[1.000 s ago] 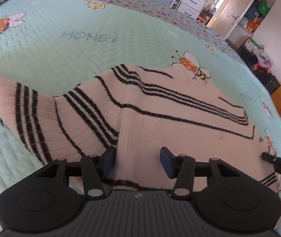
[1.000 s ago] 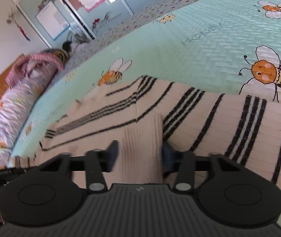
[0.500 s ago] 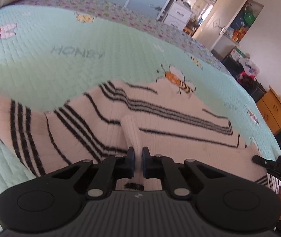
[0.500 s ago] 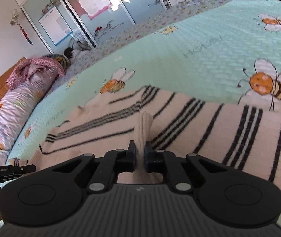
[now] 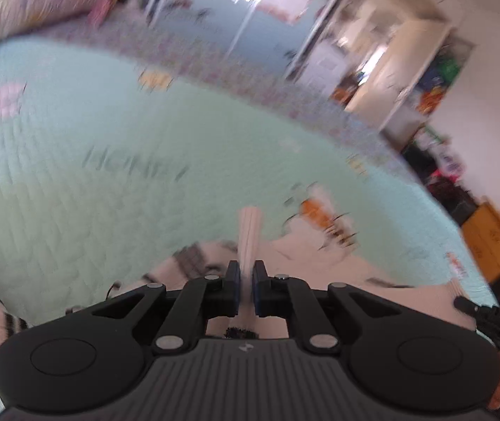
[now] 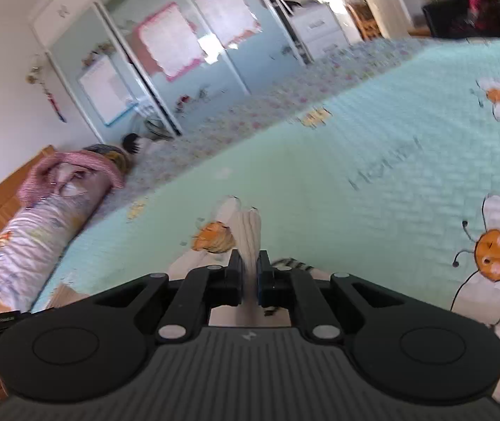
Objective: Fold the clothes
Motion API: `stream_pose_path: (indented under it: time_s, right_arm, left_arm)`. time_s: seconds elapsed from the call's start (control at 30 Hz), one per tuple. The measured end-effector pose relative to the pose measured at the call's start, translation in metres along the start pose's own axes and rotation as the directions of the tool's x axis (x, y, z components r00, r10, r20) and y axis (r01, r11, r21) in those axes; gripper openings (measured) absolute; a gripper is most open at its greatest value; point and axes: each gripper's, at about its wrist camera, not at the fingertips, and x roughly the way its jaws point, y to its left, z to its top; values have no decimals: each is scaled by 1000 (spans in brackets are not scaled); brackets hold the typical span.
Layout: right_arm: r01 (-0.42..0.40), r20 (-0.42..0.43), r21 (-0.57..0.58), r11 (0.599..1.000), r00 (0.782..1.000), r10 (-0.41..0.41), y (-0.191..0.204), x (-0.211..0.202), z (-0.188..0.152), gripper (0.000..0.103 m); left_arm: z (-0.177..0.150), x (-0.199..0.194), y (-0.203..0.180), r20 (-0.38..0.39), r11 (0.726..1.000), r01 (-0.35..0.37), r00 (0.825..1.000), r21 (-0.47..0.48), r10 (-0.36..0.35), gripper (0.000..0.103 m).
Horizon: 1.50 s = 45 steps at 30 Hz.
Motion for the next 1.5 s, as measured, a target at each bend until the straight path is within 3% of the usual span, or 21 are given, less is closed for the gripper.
stream_pose_path:
  time_s: [0.1,0.17,0.2,0.27,0.37,0.47,0.53,0.67,0.73,0.93,1.0,1.1,1.2,1.23,1.27,1.3,1.37,1.43,1.5]
  right_arm:
    - [60,-82,30,998,995,-58,-17,32,-14,10]
    - [81,-132,51,995,988,-74,-24,42,-25,14]
    - [71,-123,74,995,991,-61,-26,39,-27,17]
    - [52,-103,116,992,994,-40,-29,29,-26,37]
    - [57,-47,110,992,998,-52,-24,2,-21,46]
    - [44,15,92,995,999,-46,-24,-38,-22,54]
    - [71,51,174,982,995,-81,-42,-69,-29,59]
    - [109,71,443,890,985,-156,-103,-142,-70,60]
    - [147,79,525,838,973,-219,-127,-176,-91,60]
    - [139,150,734,665,922,-358,-190,-234,-118,64]
    - [119,166,777,618,908,-384,-207,-237,-119,66]
    - [93,197,805,585,890,-411,-219,-220,-110,68]
    - [118,206,793,597,871,-446,-223,-208,-100,66]
    - [131,201,787,603,869,-452,-222,-203,-97,57]
    - [139,192,782,607,873,-448,-222,-199,-94,32]
    - [142,189,777,613,877,-442,-221,-195,-91,16]
    - [127,212,759,639,879,-426,-216,-193,-83,13]
    - [164,241,683,712,870,-431,-199,-195,-63,11]
    - [187,284,565,804,870,-402,-157,-185,-41,8]
  left_arm:
    - [-11,28,8,-77,999,-48,996,6,48,8]
    - [-17,24,11,-68,999,-44,997,5,44,9]
    - [-18,18,11,-58,999,-32,998,6,33,11]
    - [-19,5,11,-46,999,-25,999,22,26,19]
    - [-21,-22,12,-6,998,-45,999,35,46,42]
    - [-27,-51,16,32,1000,-31,999,2,31,42]
    - [-40,-76,17,40,1000,-5,999,-29,6,43]
    - [-78,-118,15,29,997,34,999,-70,-32,46]
    - [-98,-134,16,18,994,39,999,-102,-37,47]
    - [-132,-160,22,-11,978,37,999,-208,-40,47]
    - [-131,-165,20,-3,977,29,1000,-212,-31,47]
    - [-128,-172,14,3,978,23,1000,-205,-23,47]
    - [-126,-173,8,1,982,11,1000,-190,-11,47]
    - [-126,-173,9,2,982,11,1000,-191,-10,47]
    - [-127,-174,10,3,981,11,1000,-194,-11,47]
    - [-129,-175,11,4,980,13,1000,-196,-13,47]
    - [-131,-175,12,4,980,18,1000,-199,-17,47]
    - [-135,-176,14,6,978,28,1000,-206,-27,47]
    - [-137,-176,16,8,976,37,999,-214,-36,47]
